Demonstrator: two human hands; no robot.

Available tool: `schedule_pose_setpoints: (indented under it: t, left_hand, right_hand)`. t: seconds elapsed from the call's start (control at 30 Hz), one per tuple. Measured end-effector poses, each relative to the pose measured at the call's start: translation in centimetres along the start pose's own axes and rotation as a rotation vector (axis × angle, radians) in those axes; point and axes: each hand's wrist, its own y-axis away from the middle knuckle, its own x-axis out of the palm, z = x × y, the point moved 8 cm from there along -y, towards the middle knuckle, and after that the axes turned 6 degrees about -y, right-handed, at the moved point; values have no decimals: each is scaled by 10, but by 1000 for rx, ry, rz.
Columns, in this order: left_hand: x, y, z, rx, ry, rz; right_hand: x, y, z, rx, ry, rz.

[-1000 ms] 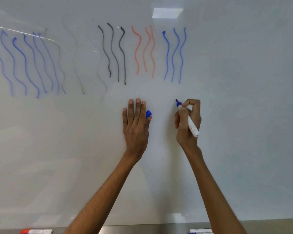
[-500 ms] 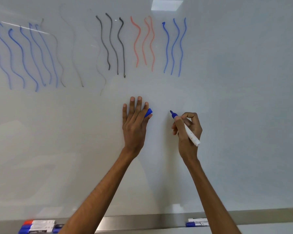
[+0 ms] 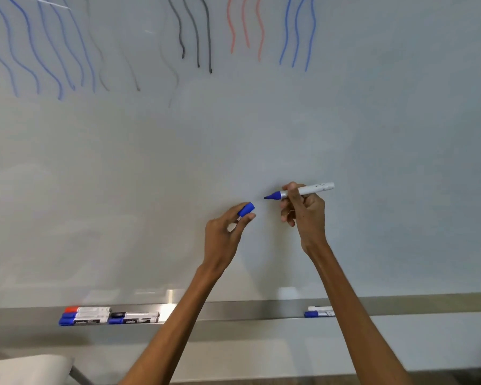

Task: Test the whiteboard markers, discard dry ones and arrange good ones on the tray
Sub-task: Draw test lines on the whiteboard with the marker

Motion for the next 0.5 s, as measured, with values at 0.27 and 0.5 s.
schedule_pose_setpoints:
  t: [0.27,0.5]
  left_hand:
    - [16,27,1,-100,210,205]
    - [30,38,13,-114,127,326]
  right_hand:
    - [1,24,-31,78,117,121]
    - [-5,32,-49,149,162,152]
